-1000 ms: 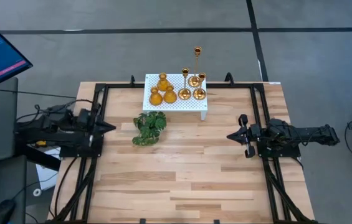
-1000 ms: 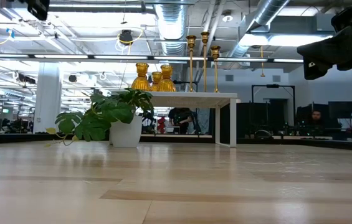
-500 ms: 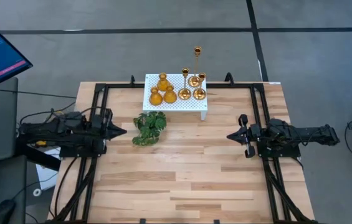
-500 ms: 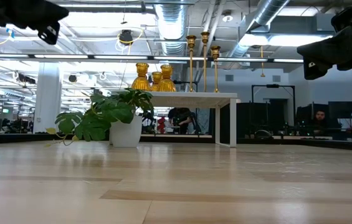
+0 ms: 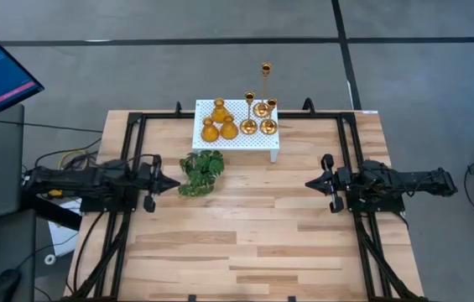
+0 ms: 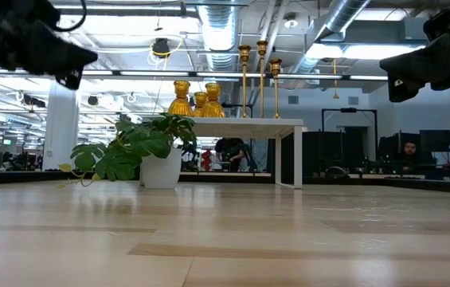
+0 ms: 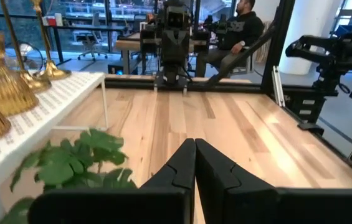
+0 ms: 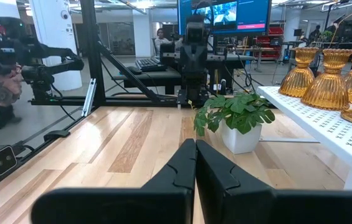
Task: Pick & Place candle stick holders
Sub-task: Return to Home Position
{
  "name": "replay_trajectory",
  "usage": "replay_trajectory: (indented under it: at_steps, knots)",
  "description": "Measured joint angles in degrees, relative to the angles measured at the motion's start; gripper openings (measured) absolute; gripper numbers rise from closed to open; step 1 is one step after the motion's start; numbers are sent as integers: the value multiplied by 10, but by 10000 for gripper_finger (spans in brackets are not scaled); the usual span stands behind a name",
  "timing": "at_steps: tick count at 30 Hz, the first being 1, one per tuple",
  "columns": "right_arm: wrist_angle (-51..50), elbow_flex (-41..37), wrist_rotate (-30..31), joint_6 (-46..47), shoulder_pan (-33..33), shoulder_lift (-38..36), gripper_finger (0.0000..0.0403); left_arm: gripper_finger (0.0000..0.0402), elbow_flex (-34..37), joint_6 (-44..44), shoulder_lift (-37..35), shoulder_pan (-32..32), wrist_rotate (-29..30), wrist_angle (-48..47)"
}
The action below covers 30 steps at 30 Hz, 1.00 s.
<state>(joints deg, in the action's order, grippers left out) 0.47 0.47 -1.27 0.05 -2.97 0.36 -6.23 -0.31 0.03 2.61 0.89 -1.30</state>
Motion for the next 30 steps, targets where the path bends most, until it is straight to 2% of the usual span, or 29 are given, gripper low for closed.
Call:
replay_trajectory:
  at_steps: [7, 17, 30]
  knots:
    - [0, 0, 0, 0, 0, 0, 0, 8, 59, -13, 0, 0, 0, 31]
    - [0, 0, 0, 0, 0, 0, 0, 8, 59, -1, 6, 0, -1, 26]
    - [0, 0, 0, 0, 0, 0, 0, 8, 59, 0, 60, 0, -1, 26]
